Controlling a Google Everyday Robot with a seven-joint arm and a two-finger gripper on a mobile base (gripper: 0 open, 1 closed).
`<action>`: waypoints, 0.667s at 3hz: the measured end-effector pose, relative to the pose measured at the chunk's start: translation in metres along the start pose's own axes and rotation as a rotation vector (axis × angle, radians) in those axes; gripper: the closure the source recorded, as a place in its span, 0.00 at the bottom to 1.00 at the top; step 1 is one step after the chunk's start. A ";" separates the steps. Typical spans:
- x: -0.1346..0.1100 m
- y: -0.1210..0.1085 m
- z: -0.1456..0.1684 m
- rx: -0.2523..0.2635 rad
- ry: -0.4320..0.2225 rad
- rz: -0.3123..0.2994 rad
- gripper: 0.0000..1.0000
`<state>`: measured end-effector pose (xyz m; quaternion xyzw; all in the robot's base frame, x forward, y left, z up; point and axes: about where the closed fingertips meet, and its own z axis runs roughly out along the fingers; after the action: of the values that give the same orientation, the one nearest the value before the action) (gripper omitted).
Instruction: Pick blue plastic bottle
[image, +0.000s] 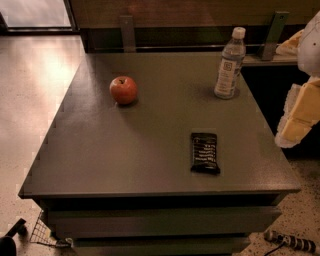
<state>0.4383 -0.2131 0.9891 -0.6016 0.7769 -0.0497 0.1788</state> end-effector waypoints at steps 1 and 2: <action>0.001 -0.003 0.001 0.008 -0.007 0.005 0.00; 0.003 -0.014 0.003 0.037 -0.032 0.023 0.00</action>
Offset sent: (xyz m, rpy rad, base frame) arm 0.0281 -0.0145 -0.0045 0.0594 -0.0650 -0.0398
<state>0.4517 -0.2195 0.9893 -0.5901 0.7797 -0.0524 0.2027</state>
